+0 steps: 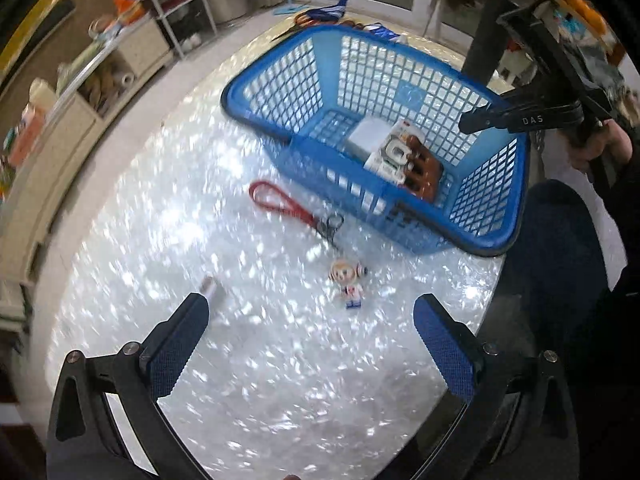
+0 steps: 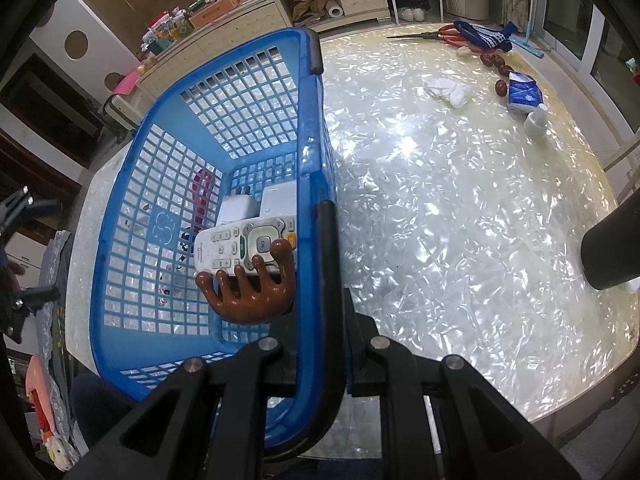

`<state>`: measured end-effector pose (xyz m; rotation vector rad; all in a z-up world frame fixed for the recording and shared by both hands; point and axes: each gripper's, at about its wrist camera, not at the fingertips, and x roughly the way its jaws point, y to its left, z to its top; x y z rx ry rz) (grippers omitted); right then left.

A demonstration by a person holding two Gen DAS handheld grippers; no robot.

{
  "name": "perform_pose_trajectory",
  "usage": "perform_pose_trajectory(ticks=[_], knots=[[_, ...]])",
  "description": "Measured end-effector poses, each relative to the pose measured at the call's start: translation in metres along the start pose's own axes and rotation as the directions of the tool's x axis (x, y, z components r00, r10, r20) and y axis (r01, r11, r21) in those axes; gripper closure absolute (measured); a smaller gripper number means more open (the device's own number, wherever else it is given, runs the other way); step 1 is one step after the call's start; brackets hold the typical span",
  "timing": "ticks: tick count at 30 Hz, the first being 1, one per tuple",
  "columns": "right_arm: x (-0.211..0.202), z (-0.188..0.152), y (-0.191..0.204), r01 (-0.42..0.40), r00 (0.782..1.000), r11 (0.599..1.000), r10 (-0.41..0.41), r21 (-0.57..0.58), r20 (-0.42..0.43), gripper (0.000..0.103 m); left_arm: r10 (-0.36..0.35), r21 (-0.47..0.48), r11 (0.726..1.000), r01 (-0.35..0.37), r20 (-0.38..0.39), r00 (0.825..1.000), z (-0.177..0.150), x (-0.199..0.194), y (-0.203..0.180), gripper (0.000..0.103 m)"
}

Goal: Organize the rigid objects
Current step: 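Move the left tool back toward the astronaut figurine on the table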

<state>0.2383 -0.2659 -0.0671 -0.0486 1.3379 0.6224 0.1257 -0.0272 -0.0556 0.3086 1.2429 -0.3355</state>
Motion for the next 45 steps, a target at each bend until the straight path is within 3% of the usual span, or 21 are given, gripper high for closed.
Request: perform_pose_trajectory(ticks=[3,13,30,45], knots=[[0.0,0.0,0.0,0.004,1.0,1.0,-0.004,0.0,-0.001,0.09,-0.003,-0.071,0.997,0.002,-0.012,1.0,-0.015,0.011,0.009,0.0],[0.001,0.001,0.002,0.013,1.0,1.0,-0.013,-0.003,-0.007,0.09,-0.002,-0.161,0.987,-0.005,-0.044,0.999,-0.038,0.048,0.015,0.0],[0.002,0.001,0.002,0.013,1.0,1.0,-0.013,-0.005,-0.008,0.09,-0.101,-0.225,0.97,0.091,-0.037,0.994,-0.027,0.12,-0.004,0.0],[0.003,0.002,0.0,0.0,1.0,1.0,0.0,-0.002,-0.005,0.089,-0.038,-0.225,0.974,0.031,-0.028,0.999,-0.011,0.15,-0.016,0.001]])
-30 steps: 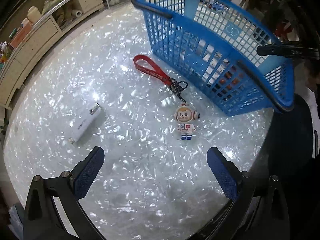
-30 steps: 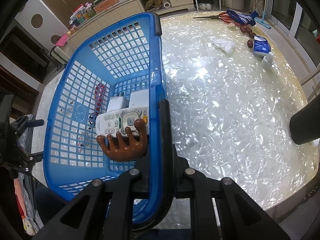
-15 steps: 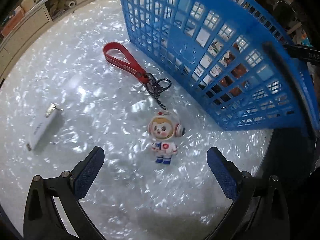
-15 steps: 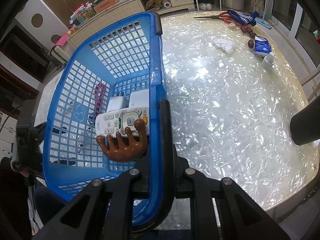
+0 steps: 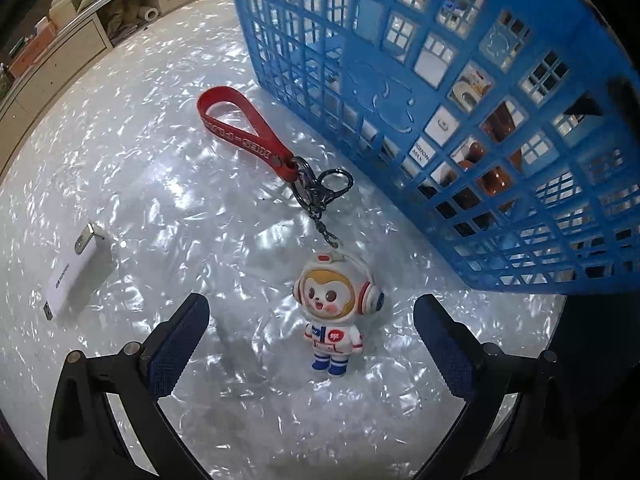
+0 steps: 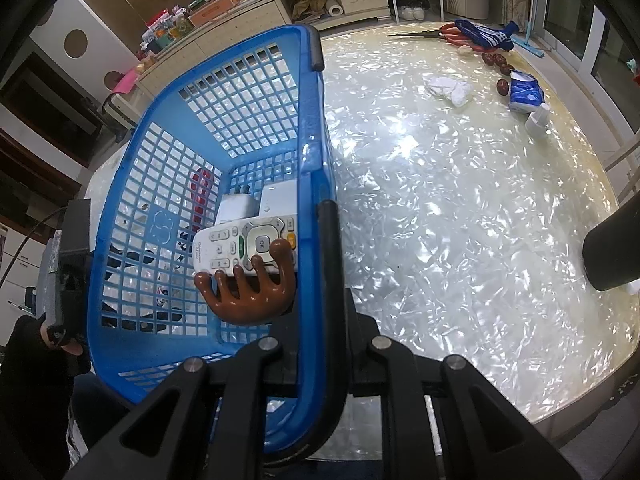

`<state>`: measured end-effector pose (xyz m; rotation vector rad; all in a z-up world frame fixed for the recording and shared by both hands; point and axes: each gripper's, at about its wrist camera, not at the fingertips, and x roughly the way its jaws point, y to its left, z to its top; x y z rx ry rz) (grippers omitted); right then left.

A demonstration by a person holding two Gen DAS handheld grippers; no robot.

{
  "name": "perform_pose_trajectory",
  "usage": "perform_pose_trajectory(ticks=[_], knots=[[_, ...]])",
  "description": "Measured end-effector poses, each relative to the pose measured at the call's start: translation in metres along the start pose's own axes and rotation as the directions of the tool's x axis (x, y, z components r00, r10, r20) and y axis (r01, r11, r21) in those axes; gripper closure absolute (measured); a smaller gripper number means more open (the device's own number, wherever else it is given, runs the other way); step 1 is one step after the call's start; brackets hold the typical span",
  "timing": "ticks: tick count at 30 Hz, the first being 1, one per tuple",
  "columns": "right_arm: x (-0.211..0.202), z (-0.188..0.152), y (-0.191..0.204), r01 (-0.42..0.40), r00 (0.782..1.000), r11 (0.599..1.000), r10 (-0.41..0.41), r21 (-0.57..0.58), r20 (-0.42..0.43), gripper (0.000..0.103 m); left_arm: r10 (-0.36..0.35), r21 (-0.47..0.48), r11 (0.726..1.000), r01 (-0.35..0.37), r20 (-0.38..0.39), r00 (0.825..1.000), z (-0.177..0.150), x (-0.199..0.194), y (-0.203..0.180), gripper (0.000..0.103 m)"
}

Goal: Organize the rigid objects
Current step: 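Move the left tool back toward the astronaut figurine on the table, then grasp the astronaut figurine with the left tool and lift it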

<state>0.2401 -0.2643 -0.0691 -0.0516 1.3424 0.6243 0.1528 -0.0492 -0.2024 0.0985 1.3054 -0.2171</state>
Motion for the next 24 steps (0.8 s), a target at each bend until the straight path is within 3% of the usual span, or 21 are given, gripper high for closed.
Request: perform_pose_trajectory(ticks=[6,10,13,18,24], knots=[[0.0,0.0,0.001,0.0,1.0,1.0,0.0,0.001,0.001,0.088,0.02,-0.027,0.999,-0.02,0.007,1.0,0.008,0.007,-0.003,0.012],[0.0,0.0,0.001,0.0,1.0,1.0,0.0,0.001,0.003,0.088,0.039,0.001,0.999,-0.039,0.013,0.999,0.012,0.002,-0.005,0.036],[0.001,0.0,0.002,0.0,1.0,1.0,0.0,0.002,0.004,0.088,0.028,-0.004,1.0,-0.028,0.041,0.999,0.011,-0.003,-0.006,0.061],[0.002,0.0,0.002,0.001,1.0,1.0,-0.001,0.001,0.004,0.088,0.03,0.013,0.999,-0.031,0.058,0.998,0.008,-0.006,-0.012,0.062],[0.001,0.0,0.001,0.007,1.0,1.0,-0.007,0.004,0.001,0.089,0.013,-0.053,0.999,-0.009,0.07,0.997,-0.002,-0.017,-0.012,0.066]])
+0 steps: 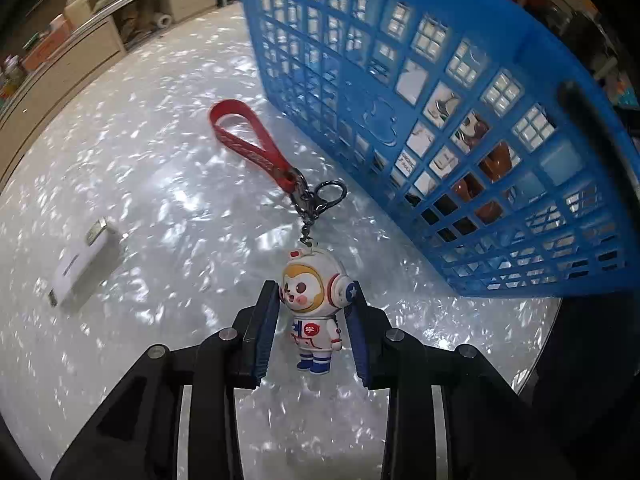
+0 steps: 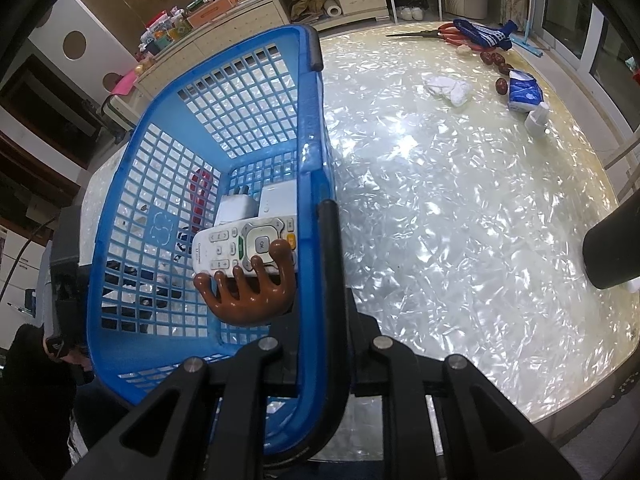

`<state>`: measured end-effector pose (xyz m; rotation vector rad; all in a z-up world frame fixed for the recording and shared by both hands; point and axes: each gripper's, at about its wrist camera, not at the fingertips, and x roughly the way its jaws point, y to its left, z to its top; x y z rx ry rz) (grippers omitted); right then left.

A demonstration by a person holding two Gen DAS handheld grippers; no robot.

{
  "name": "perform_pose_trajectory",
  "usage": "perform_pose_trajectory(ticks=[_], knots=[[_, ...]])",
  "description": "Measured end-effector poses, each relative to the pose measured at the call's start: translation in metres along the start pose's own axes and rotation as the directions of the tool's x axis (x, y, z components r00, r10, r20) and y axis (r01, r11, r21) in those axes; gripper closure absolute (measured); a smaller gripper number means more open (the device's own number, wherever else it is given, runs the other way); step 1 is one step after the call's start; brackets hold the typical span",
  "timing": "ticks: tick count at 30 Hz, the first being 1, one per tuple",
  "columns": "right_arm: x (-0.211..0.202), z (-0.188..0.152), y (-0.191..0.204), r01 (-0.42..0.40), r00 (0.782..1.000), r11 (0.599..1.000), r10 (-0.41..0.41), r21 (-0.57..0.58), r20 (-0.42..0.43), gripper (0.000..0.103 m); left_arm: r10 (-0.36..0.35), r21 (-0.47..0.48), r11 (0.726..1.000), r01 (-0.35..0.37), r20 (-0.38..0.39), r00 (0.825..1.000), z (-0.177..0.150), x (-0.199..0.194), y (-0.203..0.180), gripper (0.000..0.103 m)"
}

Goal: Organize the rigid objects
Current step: 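Grasp the astronaut figurine with the left tool and lift it, then carry the figurine over the basket and open the left tool to drop it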

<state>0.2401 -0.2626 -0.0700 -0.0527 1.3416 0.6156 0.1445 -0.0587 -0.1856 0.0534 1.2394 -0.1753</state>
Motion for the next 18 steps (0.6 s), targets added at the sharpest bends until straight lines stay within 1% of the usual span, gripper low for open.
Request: perform_pose_trajectory(ticks=[6,10,12,15,18], knots=[[-0.001,-0.001,0.001,0.009,1.0,1.0,-0.009,0.004,-0.004,0.09,-0.013,-0.037,0.999,0.016,0.066,0.998,-0.001,-0.036,0.007,0.066],[-0.001,-0.001,0.001,0.014,1.0,1.0,-0.014,0.003,-0.005,0.09,0.011,-0.065,0.998,-0.005,0.097,0.995,-0.002,-0.06,0.016,0.066],[-0.001,-0.002,0.002,0.016,1.0,1.0,-0.016,0.002,-0.006,0.09,0.019,-0.098,0.995,-0.008,0.114,0.993,-0.003,-0.073,0.024,0.066],[-0.002,-0.002,0.002,0.015,1.0,1.0,-0.015,0.004,-0.005,0.09,0.05,-0.132,0.991,-0.031,0.145,0.988,-0.003,-0.093,0.03,0.066],[-0.002,-0.002,0.002,0.015,1.0,1.0,-0.015,0.006,-0.005,0.09,0.063,-0.139,0.99,-0.039,0.175,0.982,-0.005,-0.115,0.038,0.066]])
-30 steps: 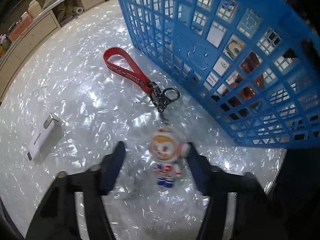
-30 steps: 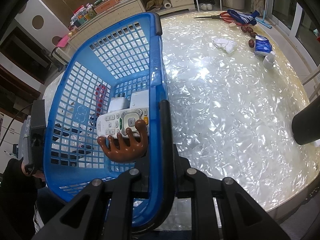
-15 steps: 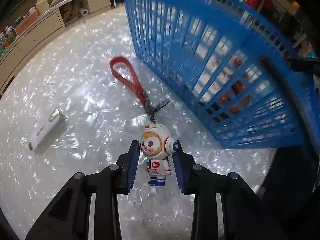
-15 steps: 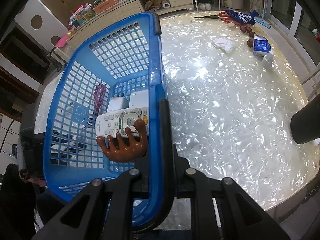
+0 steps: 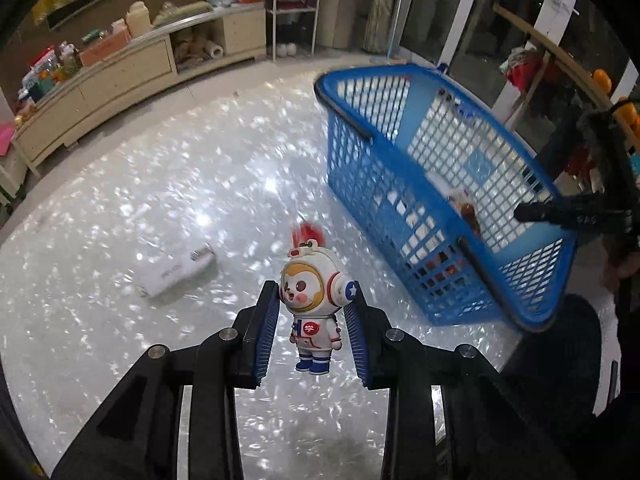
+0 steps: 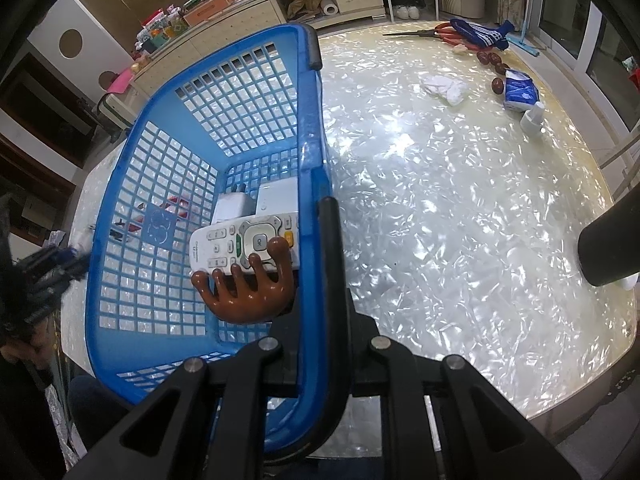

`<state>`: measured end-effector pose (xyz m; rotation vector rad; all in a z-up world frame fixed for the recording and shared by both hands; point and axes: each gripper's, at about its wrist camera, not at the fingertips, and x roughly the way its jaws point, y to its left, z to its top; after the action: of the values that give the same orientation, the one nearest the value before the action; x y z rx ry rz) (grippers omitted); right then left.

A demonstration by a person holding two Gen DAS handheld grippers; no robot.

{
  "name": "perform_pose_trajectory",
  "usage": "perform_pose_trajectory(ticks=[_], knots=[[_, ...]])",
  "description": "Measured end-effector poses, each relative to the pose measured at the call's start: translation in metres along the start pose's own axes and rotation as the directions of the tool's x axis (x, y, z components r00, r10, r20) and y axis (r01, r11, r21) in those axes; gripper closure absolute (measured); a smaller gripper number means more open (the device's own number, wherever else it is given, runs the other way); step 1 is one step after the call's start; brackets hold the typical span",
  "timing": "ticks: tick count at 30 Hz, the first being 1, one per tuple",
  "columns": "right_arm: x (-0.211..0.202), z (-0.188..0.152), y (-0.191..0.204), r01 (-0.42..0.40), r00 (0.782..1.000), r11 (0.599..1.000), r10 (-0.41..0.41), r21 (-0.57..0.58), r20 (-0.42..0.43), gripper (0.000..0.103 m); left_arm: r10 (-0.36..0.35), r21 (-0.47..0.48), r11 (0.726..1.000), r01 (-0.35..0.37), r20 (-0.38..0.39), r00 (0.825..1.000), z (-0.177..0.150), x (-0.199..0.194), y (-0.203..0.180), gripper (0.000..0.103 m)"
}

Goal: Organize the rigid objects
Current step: 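Carry the figurine over the basket and open the left tool to drop it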

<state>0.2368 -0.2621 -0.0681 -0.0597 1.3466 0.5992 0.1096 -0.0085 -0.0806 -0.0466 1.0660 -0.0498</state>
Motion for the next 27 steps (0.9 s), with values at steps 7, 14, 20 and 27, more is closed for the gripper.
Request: perform_pose_trajectory(ticks=[7,14,20,27], knots=[[0.0,0.0,0.001,-0.002,1.0,1.0,0.002,0.0,0.001,0.09,0.017,0.028,0.999,-0.019,0.046,0.999,0.009,-0.049,0.0,0.066],[-0.001,0.0,0.001,-0.003,1.0,1.0,0.003,0.002,0.002,0.09,0.025,0.126,0.991,-0.041,0.123,0.992,0.024,-0.094,-0.015,0.066],[-0.001,0.001,0.0,-0.012,1.0,1.0,0.012,0.008,0.004,0.09,0.035,0.244,0.967,-0.072,0.155,0.987,0.052,-0.103,-0.038,0.066],[-0.001,0.001,-0.002,-0.018,1.0,1.0,0.018,0.007,0.007,0.09,0.004,0.369,0.926,-0.075,0.191,0.982,0.08,-0.092,-0.076,0.066]])
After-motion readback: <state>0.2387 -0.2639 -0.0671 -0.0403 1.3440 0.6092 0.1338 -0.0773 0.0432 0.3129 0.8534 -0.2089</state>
